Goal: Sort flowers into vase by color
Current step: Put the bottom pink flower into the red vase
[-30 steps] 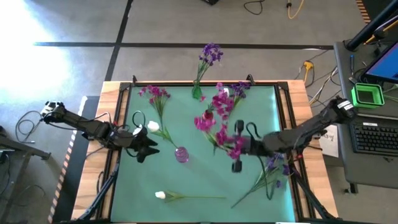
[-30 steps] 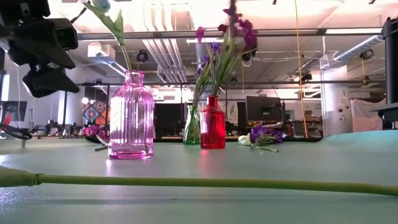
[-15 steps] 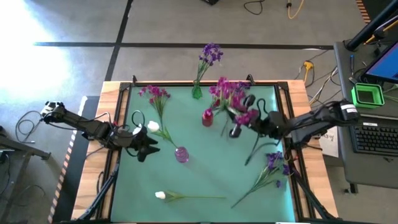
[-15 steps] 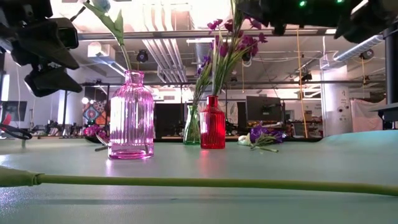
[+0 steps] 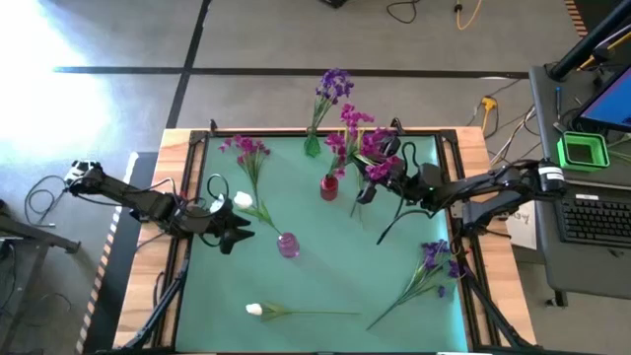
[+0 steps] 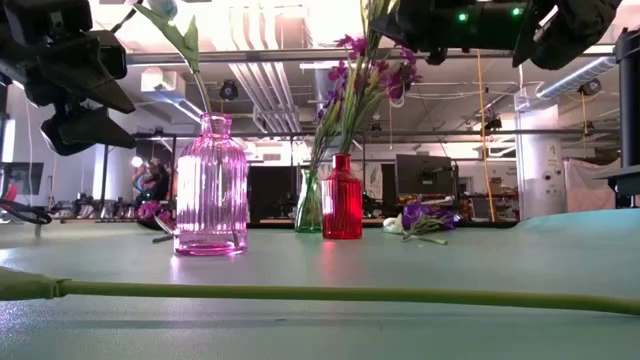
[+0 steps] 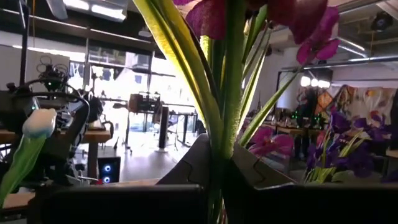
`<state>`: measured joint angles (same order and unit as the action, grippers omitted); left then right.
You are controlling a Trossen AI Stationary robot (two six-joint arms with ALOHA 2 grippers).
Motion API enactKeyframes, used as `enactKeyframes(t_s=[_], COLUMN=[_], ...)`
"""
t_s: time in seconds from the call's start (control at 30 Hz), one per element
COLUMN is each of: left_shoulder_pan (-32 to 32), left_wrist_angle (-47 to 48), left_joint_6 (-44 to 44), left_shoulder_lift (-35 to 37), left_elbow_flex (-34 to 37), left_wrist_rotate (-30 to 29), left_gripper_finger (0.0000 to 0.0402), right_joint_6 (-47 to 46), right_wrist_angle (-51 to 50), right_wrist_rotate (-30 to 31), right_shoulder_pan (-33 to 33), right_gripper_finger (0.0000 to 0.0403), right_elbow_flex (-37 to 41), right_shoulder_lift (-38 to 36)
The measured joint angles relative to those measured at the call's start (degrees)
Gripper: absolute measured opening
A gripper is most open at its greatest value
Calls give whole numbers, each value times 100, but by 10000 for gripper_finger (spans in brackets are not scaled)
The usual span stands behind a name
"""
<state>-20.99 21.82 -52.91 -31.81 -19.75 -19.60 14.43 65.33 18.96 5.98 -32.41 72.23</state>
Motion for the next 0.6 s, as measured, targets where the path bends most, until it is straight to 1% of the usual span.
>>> enactKeyframes(t_s=[0.3,0.6], left_shoulder_pan=[0,0], left_wrist_angle=[-4,-4], left_joint_6=[-17,-39], left_shoulder_lift=[-9,-32], left_elbow_flex=[0,0], left_wrist_rotate=[-77,-107], left_gripper_finger=[231,231], right_joint_6=[-139,-91], right_wrist_angle=[-52,-413], right_wrist_rotate=[6,7], right_shoulder_pan=[-4,-4], right_gripper_finger=[13,13], right_elbow_flex=[-24,-21], right_shoulder_lift=[76,76])
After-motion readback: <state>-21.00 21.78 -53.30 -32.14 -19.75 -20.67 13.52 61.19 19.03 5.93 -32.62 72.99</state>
